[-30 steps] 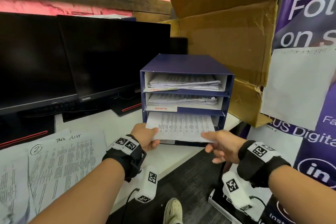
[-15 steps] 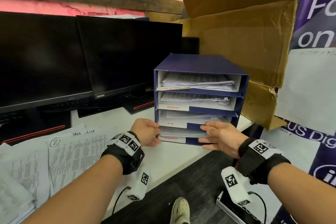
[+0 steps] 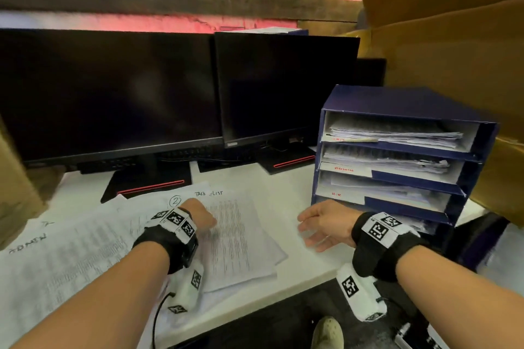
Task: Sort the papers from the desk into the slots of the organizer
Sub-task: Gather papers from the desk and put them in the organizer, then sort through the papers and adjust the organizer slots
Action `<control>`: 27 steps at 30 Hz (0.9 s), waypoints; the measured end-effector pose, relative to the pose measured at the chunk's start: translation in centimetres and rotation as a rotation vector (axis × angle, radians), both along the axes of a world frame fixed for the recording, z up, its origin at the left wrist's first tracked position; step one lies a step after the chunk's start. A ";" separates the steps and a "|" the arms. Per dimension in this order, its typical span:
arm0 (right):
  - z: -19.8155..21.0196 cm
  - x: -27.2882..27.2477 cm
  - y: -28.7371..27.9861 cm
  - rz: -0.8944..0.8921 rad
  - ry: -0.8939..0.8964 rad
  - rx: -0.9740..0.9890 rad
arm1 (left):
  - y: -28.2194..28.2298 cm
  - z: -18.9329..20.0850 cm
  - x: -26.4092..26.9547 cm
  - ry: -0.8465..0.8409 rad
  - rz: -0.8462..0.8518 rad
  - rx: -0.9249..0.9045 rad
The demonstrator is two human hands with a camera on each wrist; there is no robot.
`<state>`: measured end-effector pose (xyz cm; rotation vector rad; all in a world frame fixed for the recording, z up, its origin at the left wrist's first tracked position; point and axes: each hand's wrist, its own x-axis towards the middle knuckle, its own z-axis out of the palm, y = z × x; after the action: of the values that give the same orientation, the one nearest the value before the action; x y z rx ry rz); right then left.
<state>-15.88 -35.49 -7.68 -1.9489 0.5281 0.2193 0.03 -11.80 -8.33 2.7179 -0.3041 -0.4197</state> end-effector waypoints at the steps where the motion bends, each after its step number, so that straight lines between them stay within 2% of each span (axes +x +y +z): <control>1: -0.1 0.8 0.7 0.027 0.011 -0.018 | 1.0 0.1 0.2 -0.008 0.019 0.006; 3: -0.4 2.4 2.1 0.073 0.028 -0.054 | 2.6 0.4 0.5 -0.032 0.048 0.016; 9: -0.4 6.6 6.5 0.204 0.040 -0.244 | 5.5 1.1 1.0 -0.109 0.182 -0.252; 15: 0.9 9.3 10.0 0.457 0.036 -0.537 | 9.3 2.2 1.6 -0.089 0.246 -0.066; 17: 1.4 9.9 11.4 0.542 0.048 -0.605 | 10.6 2.5 1.4 -0.082 0.258 -0.089; 18: 1.6 10.1 12.3 0.577 0.046 -0.635 | 11.1 2.6 1.4 -0.087 0.275 -0.194; 21: 2.3 10.5 15.2 0.712 0.022 -0.705 | 12.0 3.2 0.8 0.011 0.429 -0.746; 22: 2.4 10.6 16.2 0.758 0.014 -0.717 | 12.3 3.9 0.6 0.042 0.468 -0.866; 24: 2.5 10.6 17.8 0.826 0.020 -0.723 | 13.0 5.0 0.8 0.039 0.503 -0.968; 27: 2.4 10.5 19.2 0.889 0.045 -0.750 | 14.7 6.0 0.9 -0.042 0.478 -0.794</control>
<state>-5.35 -16.32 -5.29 -2.8205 -0.3353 0.6963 0.91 2.87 -2.37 1.9251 0.1528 -0.0690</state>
